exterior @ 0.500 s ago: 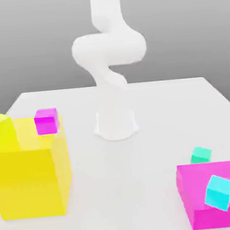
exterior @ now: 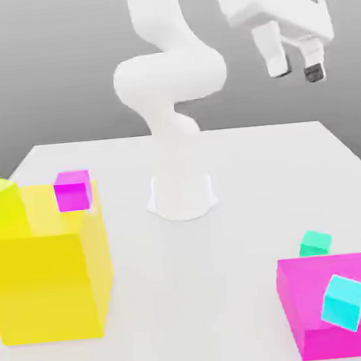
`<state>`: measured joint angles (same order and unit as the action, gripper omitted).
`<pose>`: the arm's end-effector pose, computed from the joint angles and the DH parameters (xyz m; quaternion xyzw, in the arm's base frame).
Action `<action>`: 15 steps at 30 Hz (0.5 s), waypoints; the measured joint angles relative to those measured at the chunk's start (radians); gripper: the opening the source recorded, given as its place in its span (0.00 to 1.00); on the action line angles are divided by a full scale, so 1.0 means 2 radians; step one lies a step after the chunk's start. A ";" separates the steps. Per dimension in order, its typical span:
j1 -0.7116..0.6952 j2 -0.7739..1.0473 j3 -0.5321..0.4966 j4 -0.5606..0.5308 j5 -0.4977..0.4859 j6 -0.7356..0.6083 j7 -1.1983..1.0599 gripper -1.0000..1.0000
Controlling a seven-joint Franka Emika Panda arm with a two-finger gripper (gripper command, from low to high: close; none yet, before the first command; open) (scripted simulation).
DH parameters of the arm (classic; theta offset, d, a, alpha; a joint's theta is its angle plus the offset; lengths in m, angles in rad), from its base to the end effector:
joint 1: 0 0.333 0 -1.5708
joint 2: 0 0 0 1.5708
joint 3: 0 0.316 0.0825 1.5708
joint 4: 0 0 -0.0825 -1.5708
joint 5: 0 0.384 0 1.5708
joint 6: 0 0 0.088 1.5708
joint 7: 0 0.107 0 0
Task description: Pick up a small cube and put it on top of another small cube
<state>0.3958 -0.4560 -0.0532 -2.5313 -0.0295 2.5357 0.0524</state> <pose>0.4123 0.1462 0.4826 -0.9620 -0.1505 -0.2233 0.0458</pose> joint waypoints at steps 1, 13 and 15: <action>0.011 0.010 -0.001 -0.006 0.000 0.007 -0.022 0.50; 0.129 0.127 -0.005 -0.085 0.007 0.086 -0.288 0.50; 0.147 0.146 -0.004 -0.098 0.008 0.100 -0.332 0.50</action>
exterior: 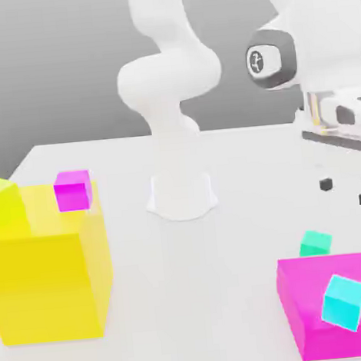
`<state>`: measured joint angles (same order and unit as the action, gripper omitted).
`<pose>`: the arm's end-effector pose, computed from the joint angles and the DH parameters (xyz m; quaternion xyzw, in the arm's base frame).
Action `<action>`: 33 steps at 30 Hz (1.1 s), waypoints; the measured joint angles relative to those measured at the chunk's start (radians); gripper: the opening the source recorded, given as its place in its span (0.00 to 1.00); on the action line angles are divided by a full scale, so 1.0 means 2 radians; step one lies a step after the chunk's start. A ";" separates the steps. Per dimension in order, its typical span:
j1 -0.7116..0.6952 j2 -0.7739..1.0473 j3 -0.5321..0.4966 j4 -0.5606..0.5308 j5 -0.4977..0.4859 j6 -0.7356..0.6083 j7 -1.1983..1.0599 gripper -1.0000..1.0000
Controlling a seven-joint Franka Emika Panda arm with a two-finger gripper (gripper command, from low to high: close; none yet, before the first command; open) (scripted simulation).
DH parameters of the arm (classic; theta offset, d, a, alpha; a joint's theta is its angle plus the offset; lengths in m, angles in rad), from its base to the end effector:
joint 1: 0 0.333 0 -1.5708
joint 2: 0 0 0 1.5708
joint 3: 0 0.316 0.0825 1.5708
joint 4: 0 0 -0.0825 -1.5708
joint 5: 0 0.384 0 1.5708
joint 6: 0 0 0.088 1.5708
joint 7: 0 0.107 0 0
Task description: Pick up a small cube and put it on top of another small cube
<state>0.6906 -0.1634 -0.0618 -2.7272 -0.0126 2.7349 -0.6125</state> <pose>0.3339 0.2444 0.2910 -0.8073 -0.5839 -0.0853 0.0028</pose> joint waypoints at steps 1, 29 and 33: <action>0.008 0.010 0.002 -0.007 0.002 0.007 -0.023 0.50; 0.063 0.118 0.024 -0.052 0.008 0.084 -0.199 0.00; 0.040 0.092 0.010 -0.015 0.008 0.021 -0.147 0.00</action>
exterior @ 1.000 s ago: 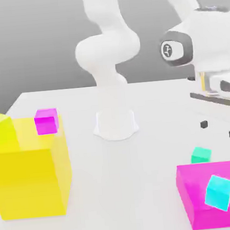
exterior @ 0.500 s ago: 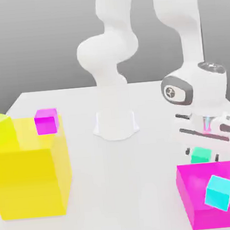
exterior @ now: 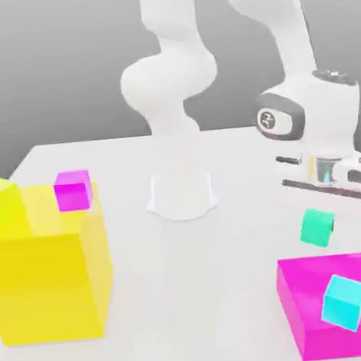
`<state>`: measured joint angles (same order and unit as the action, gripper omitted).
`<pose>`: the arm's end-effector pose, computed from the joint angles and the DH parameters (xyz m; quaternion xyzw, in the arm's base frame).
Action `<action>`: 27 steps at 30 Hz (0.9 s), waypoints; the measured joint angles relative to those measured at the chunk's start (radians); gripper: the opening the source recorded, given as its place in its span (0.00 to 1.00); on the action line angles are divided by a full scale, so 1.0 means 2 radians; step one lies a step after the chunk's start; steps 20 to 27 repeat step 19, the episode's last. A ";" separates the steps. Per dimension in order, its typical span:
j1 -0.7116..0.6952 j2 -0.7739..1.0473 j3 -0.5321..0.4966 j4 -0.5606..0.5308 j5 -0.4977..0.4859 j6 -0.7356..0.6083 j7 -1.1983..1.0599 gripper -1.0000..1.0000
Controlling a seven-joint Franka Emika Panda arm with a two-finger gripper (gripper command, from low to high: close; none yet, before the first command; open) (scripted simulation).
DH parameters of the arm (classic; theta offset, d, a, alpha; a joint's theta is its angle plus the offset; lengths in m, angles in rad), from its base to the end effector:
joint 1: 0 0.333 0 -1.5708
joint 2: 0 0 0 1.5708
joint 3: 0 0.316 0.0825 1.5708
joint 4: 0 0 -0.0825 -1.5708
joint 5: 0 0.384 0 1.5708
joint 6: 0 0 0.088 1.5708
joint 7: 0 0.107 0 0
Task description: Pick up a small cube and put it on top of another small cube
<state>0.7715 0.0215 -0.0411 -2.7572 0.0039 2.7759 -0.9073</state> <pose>0.2910 0.2603 0.2102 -0.6844 -0.7291 0.0014 0.0004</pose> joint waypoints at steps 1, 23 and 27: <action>-0.008 0.001 -0.005 0.017 0.001 -0.016 0.020 0.00; -0.089 0.076 -0.051 0.207 0.020 -0.132 0.253 1.00; -0.089 0.076 -0.051 0.207 0.020 -0.132 0.253 1.00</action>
